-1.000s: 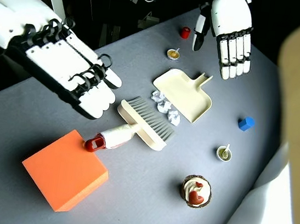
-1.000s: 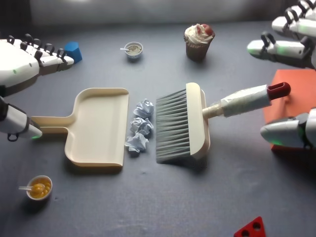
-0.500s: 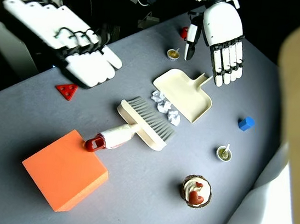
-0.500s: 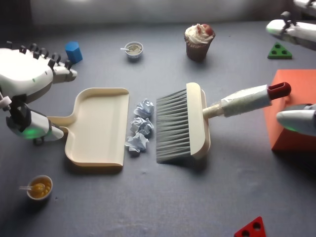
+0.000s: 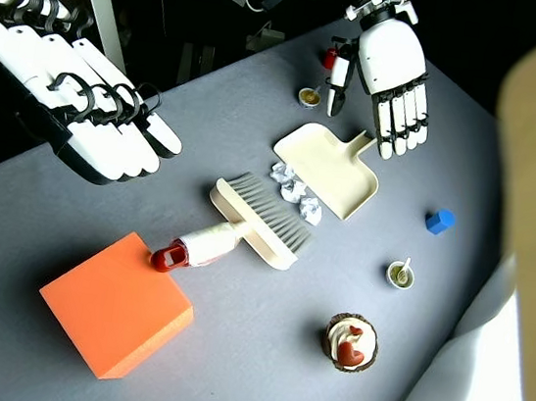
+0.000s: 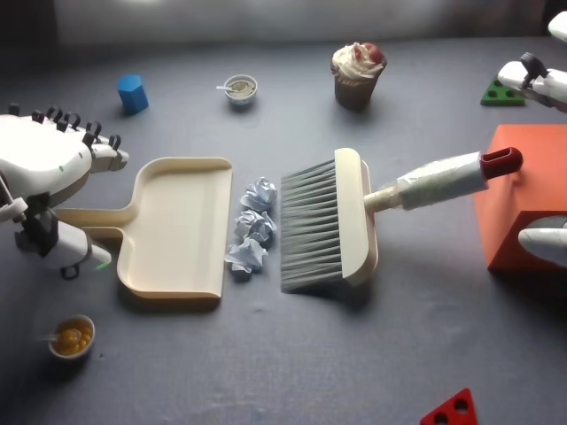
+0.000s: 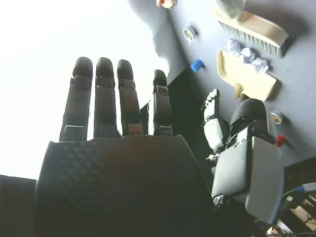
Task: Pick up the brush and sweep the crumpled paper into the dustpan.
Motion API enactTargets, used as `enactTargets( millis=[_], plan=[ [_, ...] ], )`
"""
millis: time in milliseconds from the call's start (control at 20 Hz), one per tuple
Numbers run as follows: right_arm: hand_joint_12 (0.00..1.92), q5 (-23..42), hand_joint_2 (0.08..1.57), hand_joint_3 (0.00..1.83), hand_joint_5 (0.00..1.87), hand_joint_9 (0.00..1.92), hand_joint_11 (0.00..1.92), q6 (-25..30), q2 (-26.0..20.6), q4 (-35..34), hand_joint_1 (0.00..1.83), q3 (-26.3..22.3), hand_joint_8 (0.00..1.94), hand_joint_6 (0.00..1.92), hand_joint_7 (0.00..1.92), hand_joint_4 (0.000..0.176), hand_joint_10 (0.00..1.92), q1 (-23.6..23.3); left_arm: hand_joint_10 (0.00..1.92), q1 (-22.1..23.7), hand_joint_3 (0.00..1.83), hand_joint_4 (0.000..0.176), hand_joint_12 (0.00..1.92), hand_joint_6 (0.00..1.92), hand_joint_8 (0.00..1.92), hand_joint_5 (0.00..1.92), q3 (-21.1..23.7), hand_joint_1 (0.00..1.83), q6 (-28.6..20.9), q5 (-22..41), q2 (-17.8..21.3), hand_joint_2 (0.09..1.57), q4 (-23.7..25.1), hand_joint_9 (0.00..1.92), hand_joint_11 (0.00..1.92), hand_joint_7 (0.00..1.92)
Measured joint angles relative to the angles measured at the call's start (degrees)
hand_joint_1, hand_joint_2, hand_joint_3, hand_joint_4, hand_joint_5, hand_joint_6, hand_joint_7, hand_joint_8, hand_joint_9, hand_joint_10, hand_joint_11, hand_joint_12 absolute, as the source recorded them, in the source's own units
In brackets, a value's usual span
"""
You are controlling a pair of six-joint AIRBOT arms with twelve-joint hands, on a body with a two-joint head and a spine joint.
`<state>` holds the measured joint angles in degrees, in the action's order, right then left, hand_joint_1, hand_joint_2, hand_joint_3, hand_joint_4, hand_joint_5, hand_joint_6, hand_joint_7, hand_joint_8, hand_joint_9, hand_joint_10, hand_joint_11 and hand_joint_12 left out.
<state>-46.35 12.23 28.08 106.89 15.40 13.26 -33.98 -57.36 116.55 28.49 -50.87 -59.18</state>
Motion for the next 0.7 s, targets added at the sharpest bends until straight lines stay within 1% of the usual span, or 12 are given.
enactTargets(
  millis=[50, 100, 200, 350, 450, 500, 550, 650, 700],
  plan=[
    [0.00, -0.5, 0.97, 0.00, 0.14, 0.15, 0.14, 0.1, 0.0, -0.3, 0.00, -0.5, 0.01, 0.00, 0.16, 0.000, 0.00, -0.5, 0.01, -0.6, 0.00, 0.000, 0.02, 0.01, 0.01, 0.29, 0.0, 0.77, 0.0, 0.8, -0.1, 0.99, -0.1, 0.21, 0.20, 0.24],
    [0.01, -1.0, 0.97, 0.00, 0.14, 0.15, 0.15, 0.3, 0.0, 0.2, 0.00, -1.0, 0.00, 0.00, 0.16, 0.000, 0.00, -0.6, 0.00, -0.9, 0.00, 0.000, 0.01, 0.00, 0.00, 0.27, -0.2, 0.76, -0.1, 1.2, -0.4, 1.00, -0.5, 0.20, 0.19, 0.23],
    [0.01, -1.6, 0.97, 0.00, 0.14, 0.16, 0.15, 1.4, 0.0, 1.1, 0.00, -1.7, 0.00, 0.00, 0.16, 0.000, 0.01, -0.6, 0.01, -1.6, 0.00, 0.000, 0.03, 0.00, 0.01, 0.27, -0.4, 0.75, 0.0, 1.7, -0.8, 1.00, -0.5, 0.22, 0.22, 0.25],
    [0.00, -1.0, 0.97, 0.00, 0.12, 0.14, 0.14, 2.6, 0.0, -1.9, 0.00, -1.7, 0.00, 0.00, 0.14, 0.000, 0.00, -0.9, 0.01, -2.8, 0.00, 0.000, 0.02, 0.00, 0.01, 0.27, -0.7, 0.73, -0.1, 3.0, -1.9, 1.00, -1.2, 0.22, 0.21, 0.25],
    [0.01, -0.3, 0.97, 0.00, 0.13, 0.16, 0.16, 2.6, 0.0, -2.3, 0.00, -1.4, 0.01, 0.01, 0.16, 0.000, 0.01, -1.0, 0.00, -3.6, 0.00, 0.000, 0.02, 0.00, 0.00, 0.27, -0.7, 0.75, 0.0, 3.7, -2.5, 1.00, -1.6, 0.22, 0.21, 0.25],
    [0.00, -0.3, 0.97, 0.00, 0.12, 0.14, 0.14, 2.3, 0.6, -2.0, 0.00, -1.0, 0.00, 0.00, 0.14, 0.000, 0.00, -1.0, 0.00, -4.2, 0.00, 0.000, 0.02, 0.01, 0.00, 0.28, -0.7, 0.73, 0.0, 3.7, -2.7, 1.00, -1.3, 0.22, 0.21, 0.25],
    [0.01, -0.3, 0.98, 0.01, 0.14, 0.16, 0.16, 2.0, 1.1, -2.2, 0.00, -0.6, 0.01, 0.01, 0.16, 0.000, 0.01, -1.2, 0.00, -4.3, 0.00, 0.010, 0.03, 0.01, 0.00, 0.33, -0.9, 0.72, -0.1, 4.0, -3.1, 1.00, -1.6, 0.24, 0.23, 0.28],
    [0.01, -0.1, 0.99, 0.01, 0.15, 0.16, 0.16, 1.0, 2.1, -3.8, 0.00, 0.2, 0.01, 0.01, 0.17, 0.000, 0.01, -2.5, 0.00, -4.5, 0.01, 0.026, 0.01, 0.00, 0.00, 0.33, -1.2, 0.68, -0.1, 4.5, -3.6, 1.04, -1.5, 0.22, 0.20, 0.26],
    [0.01, 0.2, 0.99, 0.01, 0.16, 0.17, 0.17, 1.0, 2.2, -4.7, 0.00, 0.7, 0.01, 0.01, 0.17, 0.000, 0.01, -3.1, 0.01, -4.8, 0.01, 0.028, 0.02, 0.01, 0.01, 0.35, -1.2, 0.69, 0.0, 5.0, -4.0, 1.04, -1.3, 0.24, 0.21, 0.28]
  ],
)
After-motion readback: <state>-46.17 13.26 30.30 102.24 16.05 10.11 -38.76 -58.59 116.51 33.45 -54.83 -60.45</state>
